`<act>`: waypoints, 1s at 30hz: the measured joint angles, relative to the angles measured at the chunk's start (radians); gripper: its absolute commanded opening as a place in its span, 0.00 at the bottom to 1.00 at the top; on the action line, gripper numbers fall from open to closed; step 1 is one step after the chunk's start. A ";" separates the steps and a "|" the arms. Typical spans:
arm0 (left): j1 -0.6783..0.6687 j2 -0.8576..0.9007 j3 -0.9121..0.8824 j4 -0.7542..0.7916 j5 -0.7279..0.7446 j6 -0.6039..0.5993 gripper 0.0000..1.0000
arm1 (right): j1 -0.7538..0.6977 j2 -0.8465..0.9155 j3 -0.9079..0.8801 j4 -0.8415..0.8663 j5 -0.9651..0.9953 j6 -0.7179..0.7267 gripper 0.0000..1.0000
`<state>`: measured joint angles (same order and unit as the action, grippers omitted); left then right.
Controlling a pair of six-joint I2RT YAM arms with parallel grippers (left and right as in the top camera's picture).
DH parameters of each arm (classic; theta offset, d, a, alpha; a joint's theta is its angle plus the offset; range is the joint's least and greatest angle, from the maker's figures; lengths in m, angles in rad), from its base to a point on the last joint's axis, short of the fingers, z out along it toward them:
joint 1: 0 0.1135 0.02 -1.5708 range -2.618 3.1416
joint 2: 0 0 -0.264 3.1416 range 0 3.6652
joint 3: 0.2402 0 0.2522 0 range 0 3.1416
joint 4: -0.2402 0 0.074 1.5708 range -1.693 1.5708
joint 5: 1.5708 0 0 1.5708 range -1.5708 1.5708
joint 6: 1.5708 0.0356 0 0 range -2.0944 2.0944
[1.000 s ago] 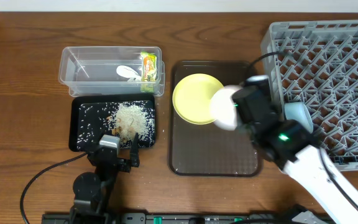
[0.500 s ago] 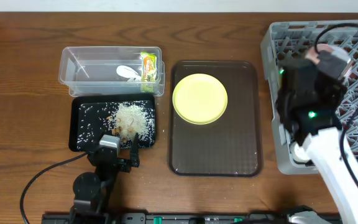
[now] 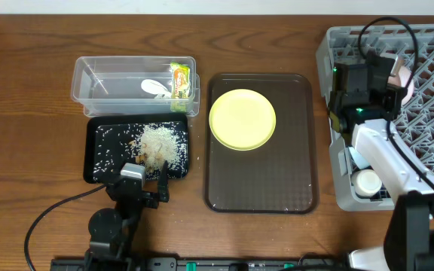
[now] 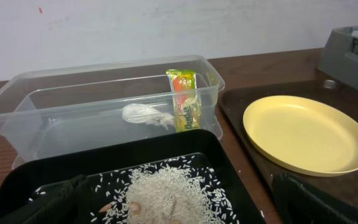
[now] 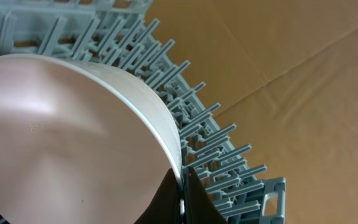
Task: Sort waste into correct bins and load items into the dishwasher rack
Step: 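Lift the white bowl into the dish rack and release it, then grasp the yellow plate edge on the brown tray with the right gripper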
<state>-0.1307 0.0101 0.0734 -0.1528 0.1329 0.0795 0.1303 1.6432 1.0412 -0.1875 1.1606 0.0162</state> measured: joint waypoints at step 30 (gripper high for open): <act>0.000 0.000 0.000 0.000 0.000 0.000 0.94 | 0.352 -0.124 0.006 -0.195 -0.201 -0.004 0.48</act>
<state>-0.1307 0.0105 0.0734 -0.1528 0.1329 0.0795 0.4824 1.5196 1.0473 -0.3824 0.9596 0.0124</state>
